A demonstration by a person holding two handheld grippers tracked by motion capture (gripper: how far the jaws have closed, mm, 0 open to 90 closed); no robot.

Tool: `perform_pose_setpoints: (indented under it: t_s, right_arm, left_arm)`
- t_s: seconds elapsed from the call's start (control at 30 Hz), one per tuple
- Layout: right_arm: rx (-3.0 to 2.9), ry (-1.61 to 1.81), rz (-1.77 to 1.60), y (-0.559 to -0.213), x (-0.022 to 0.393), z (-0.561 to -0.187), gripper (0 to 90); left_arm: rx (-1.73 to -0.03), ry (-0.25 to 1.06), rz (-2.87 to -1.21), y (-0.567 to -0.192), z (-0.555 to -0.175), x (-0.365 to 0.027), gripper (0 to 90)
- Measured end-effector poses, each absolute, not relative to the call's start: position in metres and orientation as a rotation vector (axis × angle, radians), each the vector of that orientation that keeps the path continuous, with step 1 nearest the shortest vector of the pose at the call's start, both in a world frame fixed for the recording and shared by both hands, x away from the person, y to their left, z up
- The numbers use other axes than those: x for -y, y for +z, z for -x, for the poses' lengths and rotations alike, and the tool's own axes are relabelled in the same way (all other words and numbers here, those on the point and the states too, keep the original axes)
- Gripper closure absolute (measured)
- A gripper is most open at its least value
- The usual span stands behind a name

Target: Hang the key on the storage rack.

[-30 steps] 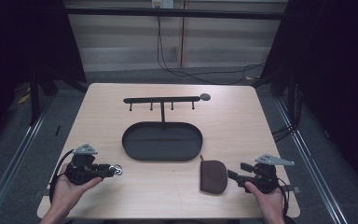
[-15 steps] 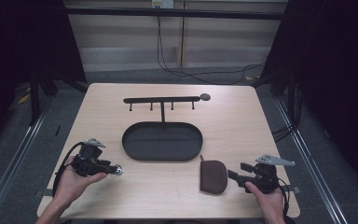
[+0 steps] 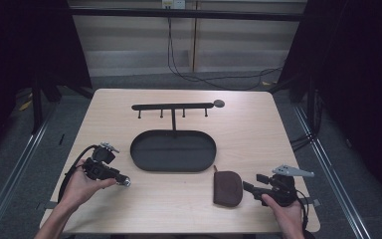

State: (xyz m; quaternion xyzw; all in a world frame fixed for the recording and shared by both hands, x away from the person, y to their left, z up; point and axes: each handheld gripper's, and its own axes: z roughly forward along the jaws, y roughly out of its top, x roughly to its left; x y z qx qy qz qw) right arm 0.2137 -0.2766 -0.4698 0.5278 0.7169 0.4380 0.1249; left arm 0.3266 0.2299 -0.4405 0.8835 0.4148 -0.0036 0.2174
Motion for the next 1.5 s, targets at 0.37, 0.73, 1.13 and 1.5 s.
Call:
perform_pose_setpoints:
  t_s: [0.37,0.73,1.13,1.5]
  right_arm:
    - [-2.091,1.285,-1.539,-0.470,0.277,-0.213,31.2]
    - [-2.086,1.303,-1.555,-0.471,0.278,-0.214,30.9]
    - [-2.095,1.289,-1.558,-0.471,0.277,-0.215,30.4]
    - [-2.081,1.289,-1.555,-0.471,0.278,-0.215,29.8]
  left_arm:
    - [-1.189,-0.102,-2.534,-0.451,-0.341,-0.226,67.2]
    - [-1.180,-0.159,-2.613,-0.459,-0.346,-0.212,69.5]
    - [-1.083,-0.154,-2.677,-0.456,-0.344,-0.200,83.4]
    - [-1.001,-0.118,-2.742,-0.449,-0.341,-0.193,88.8]
